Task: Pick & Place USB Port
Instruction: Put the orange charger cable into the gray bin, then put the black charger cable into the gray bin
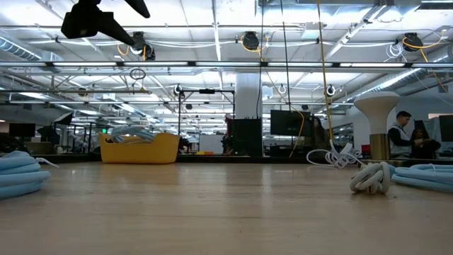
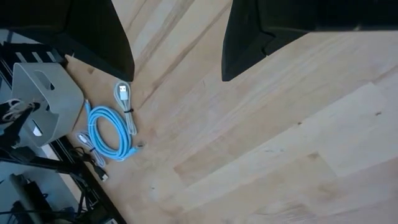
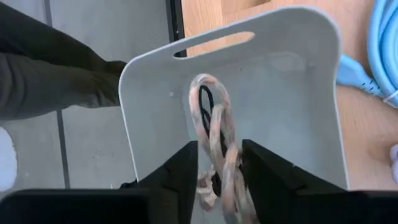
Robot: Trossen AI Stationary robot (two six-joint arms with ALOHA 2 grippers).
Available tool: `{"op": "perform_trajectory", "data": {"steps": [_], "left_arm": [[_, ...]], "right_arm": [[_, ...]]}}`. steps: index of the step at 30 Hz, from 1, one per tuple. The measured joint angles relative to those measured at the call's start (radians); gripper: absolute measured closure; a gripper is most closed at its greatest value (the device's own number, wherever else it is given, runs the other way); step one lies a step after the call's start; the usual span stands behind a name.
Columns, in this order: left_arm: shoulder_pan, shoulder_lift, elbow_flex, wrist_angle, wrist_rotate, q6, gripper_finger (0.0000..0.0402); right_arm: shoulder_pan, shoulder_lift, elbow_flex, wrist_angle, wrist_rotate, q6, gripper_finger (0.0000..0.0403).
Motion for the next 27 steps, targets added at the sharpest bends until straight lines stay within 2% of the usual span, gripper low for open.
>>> {"op": "perform_trajectory", "data": {"steps": [6, 17, 27], "left_arm": [[0.000, 0.000, 0.000, 0.008, -0.002, 0.000, 0.0158], [-0.003, 0.000, 0.000, 0.008, -0.002, 0.009, 0.0158], [-0.003, 0.000, 0.000, 0.021, -0.025, 0.017, 0.0158]], "right_arm": [[-0.024, -0.020, 0.000, 0.008, 0.003, 0.051, 0.0255], [-0.031, -0.032, 0.000, 0.060, -0.028, 0.060, 0.0268], [-0.116, -0.031, 0.000, 0.270, -0.001, -0.004, 0.0269]]}}
